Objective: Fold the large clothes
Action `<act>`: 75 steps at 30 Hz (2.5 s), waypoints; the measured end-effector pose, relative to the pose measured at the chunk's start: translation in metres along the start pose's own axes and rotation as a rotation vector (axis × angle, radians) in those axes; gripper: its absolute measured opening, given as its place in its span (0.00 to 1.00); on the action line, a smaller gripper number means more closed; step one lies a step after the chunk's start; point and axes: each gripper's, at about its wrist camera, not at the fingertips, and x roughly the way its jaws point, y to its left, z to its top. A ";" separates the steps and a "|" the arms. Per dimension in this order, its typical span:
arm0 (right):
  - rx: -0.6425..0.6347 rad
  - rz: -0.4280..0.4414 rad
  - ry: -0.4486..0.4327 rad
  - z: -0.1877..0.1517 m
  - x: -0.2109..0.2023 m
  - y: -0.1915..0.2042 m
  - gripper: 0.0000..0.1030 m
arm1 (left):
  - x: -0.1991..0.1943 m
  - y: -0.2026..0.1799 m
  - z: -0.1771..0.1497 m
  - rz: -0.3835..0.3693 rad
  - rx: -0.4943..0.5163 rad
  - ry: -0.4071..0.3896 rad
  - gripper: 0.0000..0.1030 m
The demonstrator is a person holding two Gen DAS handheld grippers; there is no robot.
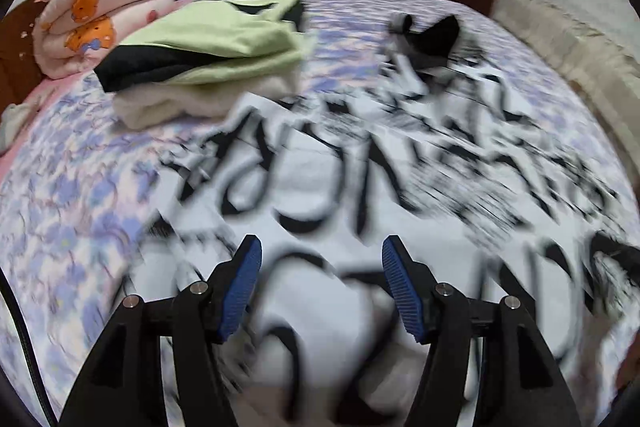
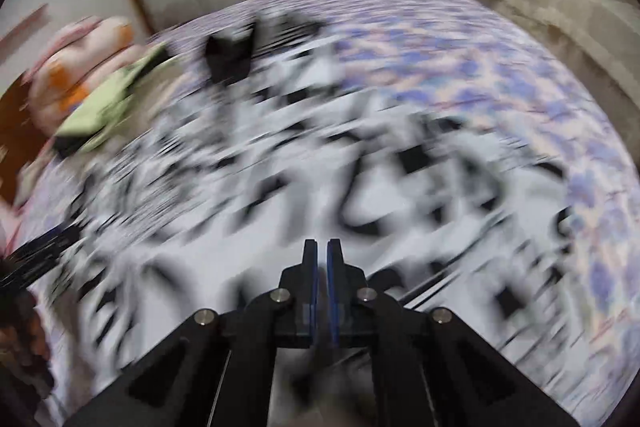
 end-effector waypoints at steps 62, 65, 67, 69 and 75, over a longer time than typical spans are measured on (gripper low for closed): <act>0.053 -0.219 0.303 0.064 -0.023 -0.094 0.03 | -0.026 0.082 0.066 0.150 0.034 0.219 0.86; 0.044 -0.188 0.251 0.111 -0.017 -0.083 0.07 | -0.016 0.053 0.122 0.126 0.069 0.165 0.86; 0.042 -0.156 0.223 0.139 -0.007 -0.075 0.12 | -0.006 0.035 0.151 0.114 0.076 0.140 0.86; 0.048 -0.118 0.190 0.164 0.004 -0.070 0.17 | 0.015 0.018 0.184 0.106 0.076 0.125 0.86; 0.154 -0.011 0.105 0.233 0.057 -0.076 0.30 | 0.088 -0.021 0.261 0.055 0.006 0.107 0.86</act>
